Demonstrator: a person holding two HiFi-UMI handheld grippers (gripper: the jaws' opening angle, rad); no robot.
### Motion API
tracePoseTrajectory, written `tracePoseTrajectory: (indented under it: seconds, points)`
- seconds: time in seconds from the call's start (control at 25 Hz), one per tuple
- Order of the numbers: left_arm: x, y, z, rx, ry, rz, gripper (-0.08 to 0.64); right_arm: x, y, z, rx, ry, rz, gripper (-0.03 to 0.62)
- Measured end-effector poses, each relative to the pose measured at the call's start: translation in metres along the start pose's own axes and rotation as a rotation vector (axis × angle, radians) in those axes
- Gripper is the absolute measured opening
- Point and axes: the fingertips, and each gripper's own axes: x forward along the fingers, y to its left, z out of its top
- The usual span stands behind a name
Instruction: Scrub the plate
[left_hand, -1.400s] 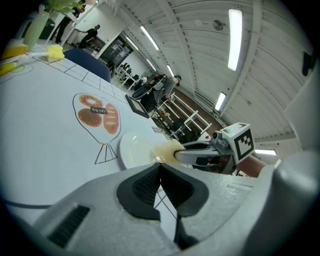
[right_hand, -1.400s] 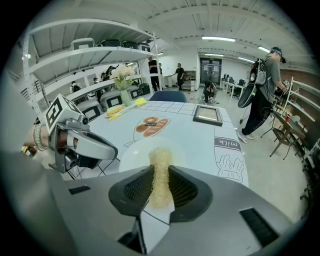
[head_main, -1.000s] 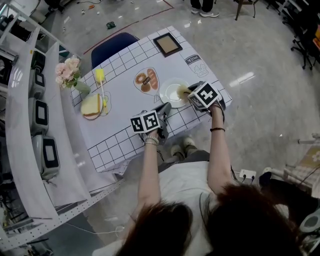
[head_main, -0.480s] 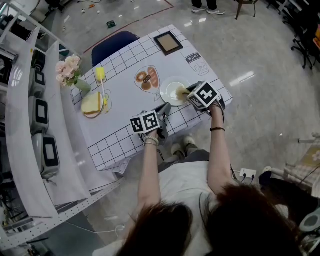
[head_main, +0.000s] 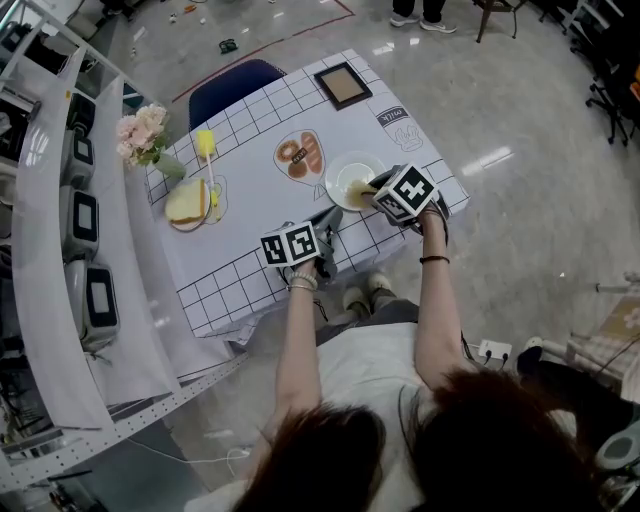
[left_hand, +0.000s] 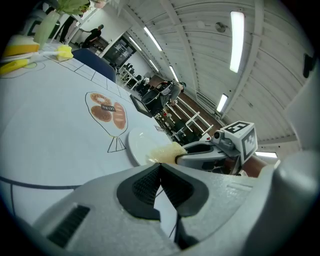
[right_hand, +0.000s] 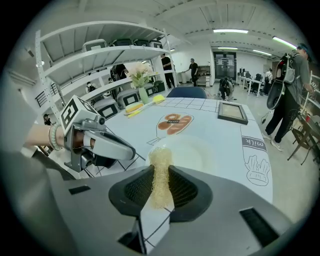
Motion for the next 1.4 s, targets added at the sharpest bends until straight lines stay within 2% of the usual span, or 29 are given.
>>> tracePoseTrajectory:
  seconds: [0.72, 1.04, 1.4]
  points:
    - [-0.015, 0.012, 0.007, -0.019, -0.038, 0.031, 0.011, 0.019, 0.020, 0.019, -0.070, -0.007, 0.080, 0.080]
    - [-0.018, 0.016, 0.013, -0.020, -0.051, 0.041, 0.011, 0.027, 0.017, 0.027, -0.081, -0.023, 0.076, 0.080]
    - [-0.019, 0.022, 0.019, -0.028, -0.065, 0.051, 0.011, 0.033, 0.004, 0.034, -0.081, -0.042, 0.026, 0.080]
